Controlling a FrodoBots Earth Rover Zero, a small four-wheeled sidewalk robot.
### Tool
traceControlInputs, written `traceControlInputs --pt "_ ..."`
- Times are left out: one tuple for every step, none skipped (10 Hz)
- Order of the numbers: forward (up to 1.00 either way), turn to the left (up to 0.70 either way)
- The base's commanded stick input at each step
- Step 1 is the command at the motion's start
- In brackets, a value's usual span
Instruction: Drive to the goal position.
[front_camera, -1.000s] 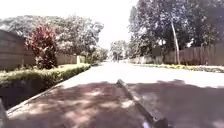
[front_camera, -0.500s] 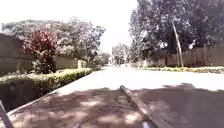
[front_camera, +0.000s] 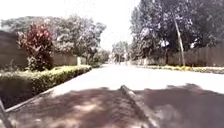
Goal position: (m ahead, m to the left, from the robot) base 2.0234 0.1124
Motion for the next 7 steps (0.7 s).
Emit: traceControlInputs --pt "0.70 0.00" --pt "0.70 0.00" --pt "0.70 0.00" --pt "0.70 0.00" --pt "0.70 0.00" --pt "0.70 0.00" --pt "0.70 0.00"
